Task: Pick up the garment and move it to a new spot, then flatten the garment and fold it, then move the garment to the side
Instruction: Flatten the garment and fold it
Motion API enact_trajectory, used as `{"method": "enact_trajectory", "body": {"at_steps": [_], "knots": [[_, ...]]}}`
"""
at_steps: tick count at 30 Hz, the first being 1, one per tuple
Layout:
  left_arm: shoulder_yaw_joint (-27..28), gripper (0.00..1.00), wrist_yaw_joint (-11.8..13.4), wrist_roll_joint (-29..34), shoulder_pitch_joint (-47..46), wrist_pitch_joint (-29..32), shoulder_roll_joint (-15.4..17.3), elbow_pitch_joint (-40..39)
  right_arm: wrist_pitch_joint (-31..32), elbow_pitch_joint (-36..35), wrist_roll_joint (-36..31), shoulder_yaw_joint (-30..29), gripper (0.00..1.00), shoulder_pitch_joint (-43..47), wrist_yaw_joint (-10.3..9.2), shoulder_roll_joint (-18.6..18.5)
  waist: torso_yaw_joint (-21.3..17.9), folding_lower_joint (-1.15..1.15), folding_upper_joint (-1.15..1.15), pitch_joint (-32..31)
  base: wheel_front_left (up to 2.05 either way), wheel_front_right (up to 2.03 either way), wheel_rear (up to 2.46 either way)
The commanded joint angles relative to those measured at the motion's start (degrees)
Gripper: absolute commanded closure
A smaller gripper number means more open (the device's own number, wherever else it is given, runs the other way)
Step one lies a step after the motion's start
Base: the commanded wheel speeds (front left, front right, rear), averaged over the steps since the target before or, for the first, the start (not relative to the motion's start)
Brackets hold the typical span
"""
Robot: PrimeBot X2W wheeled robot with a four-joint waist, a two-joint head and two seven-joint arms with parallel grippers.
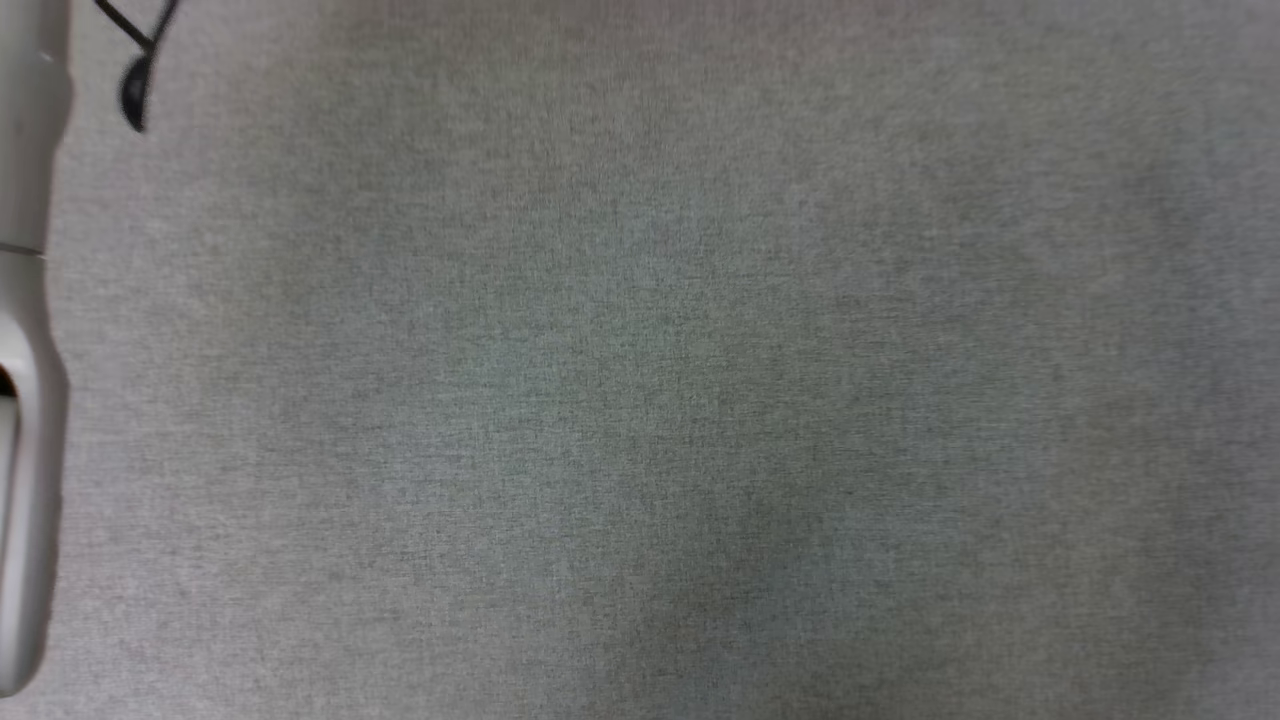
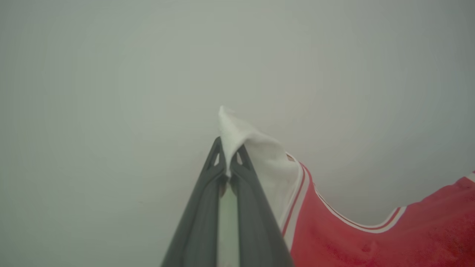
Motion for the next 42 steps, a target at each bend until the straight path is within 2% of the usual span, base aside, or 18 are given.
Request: {"method": "enact_trajectory", "body": {"at_steps": [1,10,15,19,22,30,36,42], "knots": [[0.08,1.00,-0.44,-0.51,1.00,-0.44,-0.30,0.83,-0.29,0.79,0.51,0.58,1.00,-0.15,-0.04,0.42,0.25,-0.01,0.00,1.72,0.00,0.00,0.00],[1.05,1.00,-3.73,-3.39,8.41,-3.80,-3.04,6.11,-1.60,4.08,5.61,5.63,1.00,7.05,-0.04,2.22,1.00,-0.01,0.00,2.27,0.00,0.00,0.00],[0.67,1.00,-5.08,-3.55,17.39,-4.99,-3.50,6.60,-4.66,1.57,9.96,7.99,1.00,16.27,-0.04,1.73,1.41,-0.01,0.00,-0.74,0.00,0.00,0.00],[1.13,1.00,-5.38,-3.68,27.58,-5.42,-3.50,4.27,-7.17,-0.81,12.74,9.87,1.00,27.03,-0.04,0.79,1.46,-0.01,0.00,-5.39,0.00,0.00,0.00],[2.61,1.00,-4.17,-3.28,36.80,-5.49,-3.12,-1.18,-8.25,-2.74,14.53,10.30,1.00,35.99,-0.04,-0.18,1.50,-0.01,0.00,-9.11,0.00,0.00,0.00],[7.57,1.00,1.21,-2.73,64.36,-5.42,-0.66,-20.39,-8.36,-9.10,17.16,8.70,1.00,56.61,-0.04,-2.36,0.75,-0.01,0.00,-18.11,0.00,0.00,0.00],[8.40,1.00,6.41,-4.10,81.70,-3.03,2.01,-33.62,-5.94,-14.63,16.46,3.02,1.00,71.76,-0.04,-2.36,1.25,-0.01,0.00,-23.62,0.00,0.00,0.00],[9.33,1.00,12.76,-5.61,96.48,1.38,4.42,-44.82,-0.91,-22.73,12.87,-6.73,1.00,87.24,-0.03,-0.09,1.61,-0.01,0.00,-27.18,0.00,0.00,0.00]]}}
